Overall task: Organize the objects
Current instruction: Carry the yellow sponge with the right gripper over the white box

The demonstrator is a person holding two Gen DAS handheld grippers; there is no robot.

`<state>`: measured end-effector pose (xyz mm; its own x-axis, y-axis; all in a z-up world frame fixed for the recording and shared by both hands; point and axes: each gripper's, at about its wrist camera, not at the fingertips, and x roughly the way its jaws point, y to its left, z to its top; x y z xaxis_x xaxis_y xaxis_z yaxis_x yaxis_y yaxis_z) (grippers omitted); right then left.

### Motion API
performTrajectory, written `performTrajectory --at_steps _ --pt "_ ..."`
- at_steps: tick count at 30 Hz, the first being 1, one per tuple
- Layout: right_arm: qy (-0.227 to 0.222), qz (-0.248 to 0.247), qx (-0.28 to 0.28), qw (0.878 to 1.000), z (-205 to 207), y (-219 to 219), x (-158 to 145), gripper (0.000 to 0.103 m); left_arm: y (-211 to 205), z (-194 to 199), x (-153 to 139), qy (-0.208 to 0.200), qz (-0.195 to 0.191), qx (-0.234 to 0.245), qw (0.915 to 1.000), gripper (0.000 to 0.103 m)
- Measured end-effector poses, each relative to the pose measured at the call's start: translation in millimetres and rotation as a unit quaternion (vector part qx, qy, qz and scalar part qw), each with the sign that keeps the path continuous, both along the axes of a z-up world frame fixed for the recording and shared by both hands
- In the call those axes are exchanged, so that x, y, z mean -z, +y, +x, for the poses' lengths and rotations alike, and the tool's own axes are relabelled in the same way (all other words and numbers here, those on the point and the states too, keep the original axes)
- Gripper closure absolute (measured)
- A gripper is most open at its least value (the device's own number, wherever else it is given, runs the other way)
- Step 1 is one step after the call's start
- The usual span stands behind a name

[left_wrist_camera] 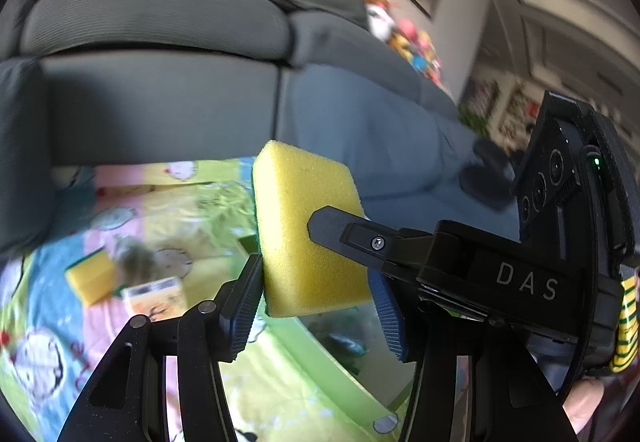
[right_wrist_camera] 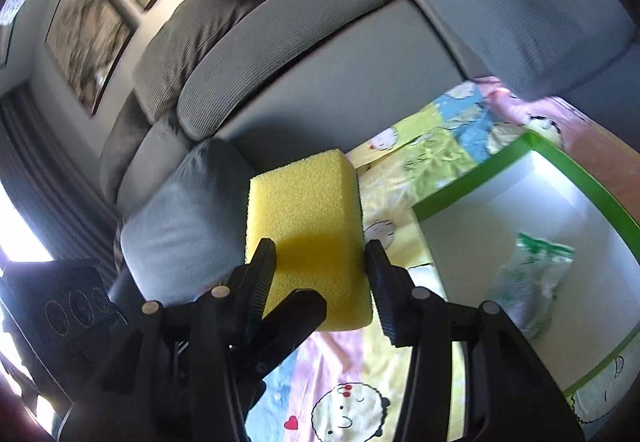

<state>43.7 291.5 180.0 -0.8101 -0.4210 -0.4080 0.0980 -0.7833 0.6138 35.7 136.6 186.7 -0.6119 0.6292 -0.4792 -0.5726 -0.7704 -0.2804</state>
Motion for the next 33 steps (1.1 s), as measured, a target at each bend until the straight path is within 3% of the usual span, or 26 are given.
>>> performTrajectory --at_steps 4,12,20,33 --pt "-0.015 -0.037 0.043 0.998 5 33 12 0.057 30 -4 5 0.001 -0.007 0.03 0.9995 0.049" --pt "-0.076 -0.055 0.111 0.989 8 67 41 0.057 60 -13 35 -0.054 0.001 0.064 0.9965 0.049" --pt "-0.097 -0.029 0.144 0.984 9 69 46 0.057 67 -8 46 -0.077 0.027 0.076 0.9938 0.049" --pt "-0.14 -0.004 0.194 0.971 12 86 59 0.057 86 -6 58 -0.101 0.031 0.098 0.9896 0.049"
